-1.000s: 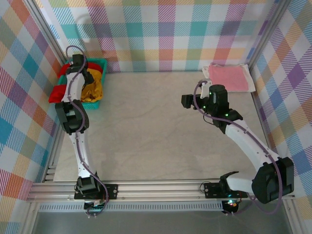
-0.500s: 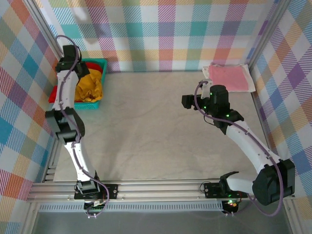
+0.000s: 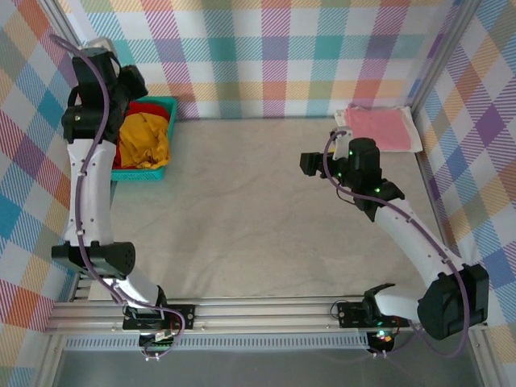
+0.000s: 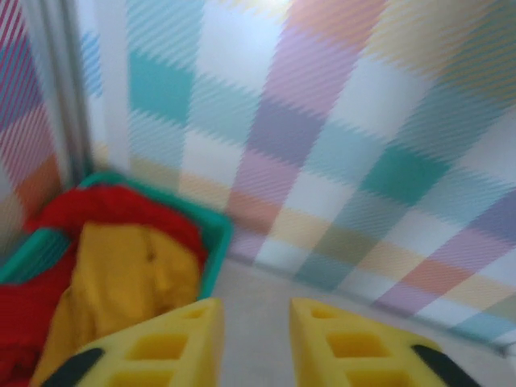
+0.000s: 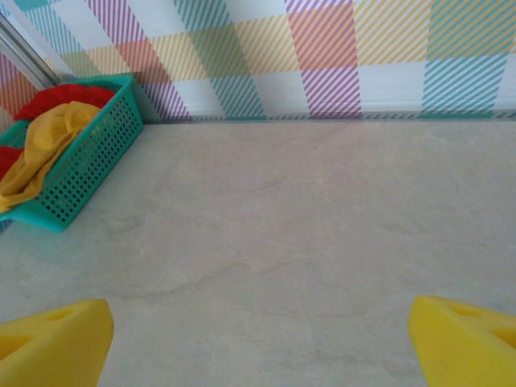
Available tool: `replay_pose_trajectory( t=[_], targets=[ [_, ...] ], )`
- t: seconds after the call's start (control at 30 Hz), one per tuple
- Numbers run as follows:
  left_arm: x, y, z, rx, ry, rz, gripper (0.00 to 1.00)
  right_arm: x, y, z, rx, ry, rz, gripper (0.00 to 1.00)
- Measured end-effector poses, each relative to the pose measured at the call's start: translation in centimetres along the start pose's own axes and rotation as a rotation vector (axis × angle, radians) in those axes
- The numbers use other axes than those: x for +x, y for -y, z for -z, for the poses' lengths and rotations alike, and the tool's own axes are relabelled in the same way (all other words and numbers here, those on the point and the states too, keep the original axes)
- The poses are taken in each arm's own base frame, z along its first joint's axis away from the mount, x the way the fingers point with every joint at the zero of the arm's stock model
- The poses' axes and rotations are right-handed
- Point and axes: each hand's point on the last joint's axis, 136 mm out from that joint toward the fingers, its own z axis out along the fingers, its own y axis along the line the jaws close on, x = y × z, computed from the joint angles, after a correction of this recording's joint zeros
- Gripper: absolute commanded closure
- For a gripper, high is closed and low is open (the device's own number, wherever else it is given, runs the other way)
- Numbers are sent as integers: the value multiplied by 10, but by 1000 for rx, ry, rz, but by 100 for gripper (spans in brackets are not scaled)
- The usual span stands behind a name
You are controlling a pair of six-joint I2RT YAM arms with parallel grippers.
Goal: Fold and stack the t-shirts
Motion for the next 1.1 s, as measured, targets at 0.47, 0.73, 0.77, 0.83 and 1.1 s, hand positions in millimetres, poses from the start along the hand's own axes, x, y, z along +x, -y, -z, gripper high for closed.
replay_pose_trajectory(
  t=[0.47, 0.73, 0.77, 0.83, 1.1],
  targets=[
    [177, -137, -212, -315, -472, 22, 11, 14, -6, -12, -57, -53, -12, 5],
    [195, -152, -249, -349, -474, 32, 18, 14, -11, -13, -83, -56, -12, 5],
    [200, -155, -252, -354, -482, 35, 21, 14, -11, -13, -83, -56, -12, 5],
    [212, -162, -258, -364, -500, 43, 32, 14, -11, -12, -86, -56, -12, 5],
    [222, -166, -268, -345, -510, 53, 98, 8, -14, -5, -91, -36, -7, 4]
  ],
)
